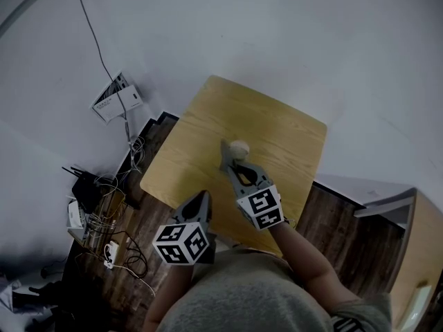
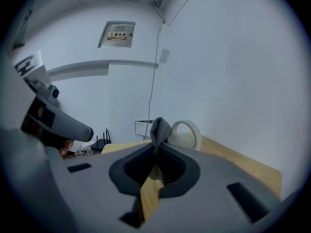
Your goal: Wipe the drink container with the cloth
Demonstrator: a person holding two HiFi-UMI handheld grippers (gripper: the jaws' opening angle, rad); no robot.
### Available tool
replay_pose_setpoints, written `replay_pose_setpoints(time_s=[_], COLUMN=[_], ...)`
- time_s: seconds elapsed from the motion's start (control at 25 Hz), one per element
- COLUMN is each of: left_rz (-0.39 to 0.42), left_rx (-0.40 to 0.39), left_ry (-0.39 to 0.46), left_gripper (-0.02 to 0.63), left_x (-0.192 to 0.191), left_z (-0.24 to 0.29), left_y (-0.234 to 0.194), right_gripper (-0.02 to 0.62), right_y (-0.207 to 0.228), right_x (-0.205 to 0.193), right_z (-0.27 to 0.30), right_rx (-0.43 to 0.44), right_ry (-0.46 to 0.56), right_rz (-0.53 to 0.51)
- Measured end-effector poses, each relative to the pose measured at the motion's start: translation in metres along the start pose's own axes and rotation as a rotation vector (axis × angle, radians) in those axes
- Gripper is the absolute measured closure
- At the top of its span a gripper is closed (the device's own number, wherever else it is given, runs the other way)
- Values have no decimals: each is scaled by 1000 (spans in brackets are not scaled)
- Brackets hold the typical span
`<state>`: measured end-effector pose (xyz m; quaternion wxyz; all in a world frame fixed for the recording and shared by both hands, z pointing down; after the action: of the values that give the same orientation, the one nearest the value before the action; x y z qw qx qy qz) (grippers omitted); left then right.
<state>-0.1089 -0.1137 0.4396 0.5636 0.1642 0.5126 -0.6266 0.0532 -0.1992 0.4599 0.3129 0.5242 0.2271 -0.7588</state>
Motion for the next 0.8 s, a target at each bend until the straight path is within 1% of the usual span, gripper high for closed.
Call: replay_pose_setpoints(time_s=[0.8], left_rz=[7], left_rx=[2], left_ry=[-34], left_gripper=[604], left_x=[2], left_z=[13], left_y=[-4], right_gripper=[582], right_y=[6], right_x=[-61], right_z=[31], right_rx=[-15], right_ry=[-192], right_rz=[48])
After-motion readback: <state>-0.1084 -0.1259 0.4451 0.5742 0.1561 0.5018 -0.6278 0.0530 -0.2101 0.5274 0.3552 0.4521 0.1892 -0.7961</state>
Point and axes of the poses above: the fingertips, and each gripper's own axes: z forward along the fingers, y to its right, x out of its top, the point moved 10 cm from there along -z, backward along the fingers, and after that the axes turned 2 degrees about x, right-handed, at the moved point
